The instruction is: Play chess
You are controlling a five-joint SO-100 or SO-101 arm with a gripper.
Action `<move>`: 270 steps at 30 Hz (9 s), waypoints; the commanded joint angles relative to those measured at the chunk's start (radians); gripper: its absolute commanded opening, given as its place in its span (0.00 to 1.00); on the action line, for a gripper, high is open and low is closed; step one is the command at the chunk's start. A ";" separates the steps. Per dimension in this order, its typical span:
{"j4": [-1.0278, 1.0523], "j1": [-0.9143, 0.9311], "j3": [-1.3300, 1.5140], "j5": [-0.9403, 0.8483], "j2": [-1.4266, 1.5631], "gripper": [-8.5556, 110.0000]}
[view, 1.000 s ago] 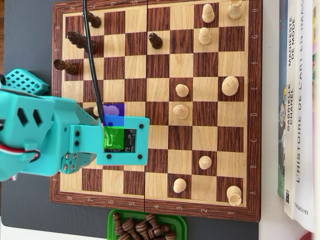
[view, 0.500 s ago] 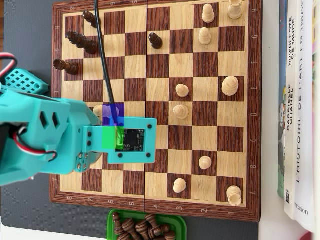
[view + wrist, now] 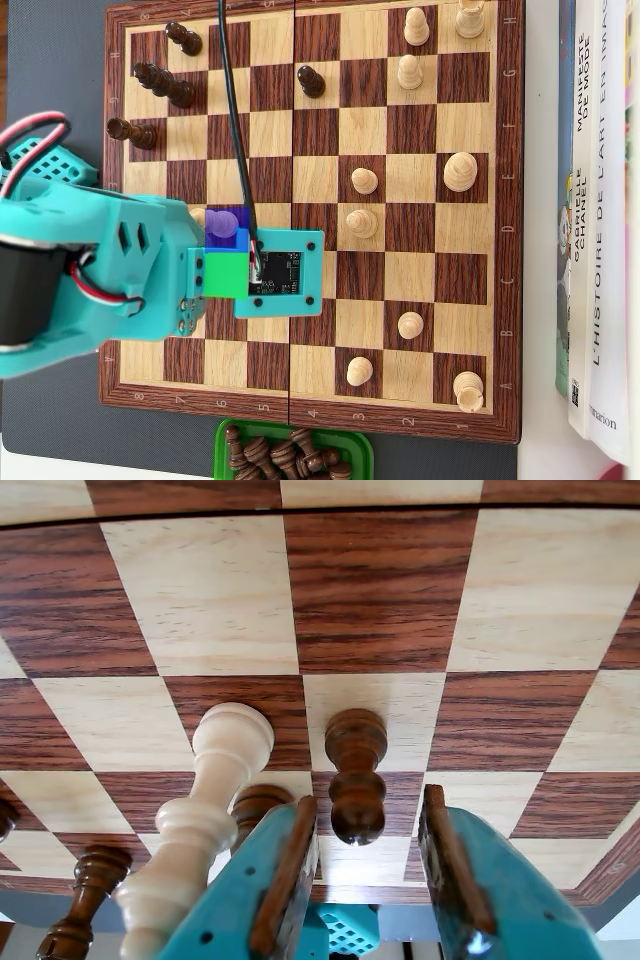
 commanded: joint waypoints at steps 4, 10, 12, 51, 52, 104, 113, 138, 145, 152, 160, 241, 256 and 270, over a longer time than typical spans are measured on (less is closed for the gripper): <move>-0.009 0.002 -0.026 -0.006 0.003 0.20; -0.029 -0.003 -0.023 -0.006 0.002 0.21; -0.029 -0.003 -0.020 -0.006 0.002 0.21; -0.031 0.005 -0.028 -0.006 -0.048 0.13; -0.031 0.005 -0.028 -0.006 -0.048 0.13; -0.026 0.434 -0.595 -0.333 -0.353 0.13; -0.020 0.459 -0.706 -0.362 -0.468 0.13; 0.060 0.423 -0.658 -0.359 -0.318 0.21; 0.064 0.314 -0.469 -0.290 -0.041 0.21; 0.064 0.156 -0.281 -0.184 0.170 0.21; 0.066 0.015 -0.166 -0.091 0.282 0.21; 0.057 -0.189 -0.011 0.121 0.173 0.23; 0.017 -0.187 0.009 0.121 0.170 0.23; 0.014 -0.192 0.021 0.121 0.169 0.23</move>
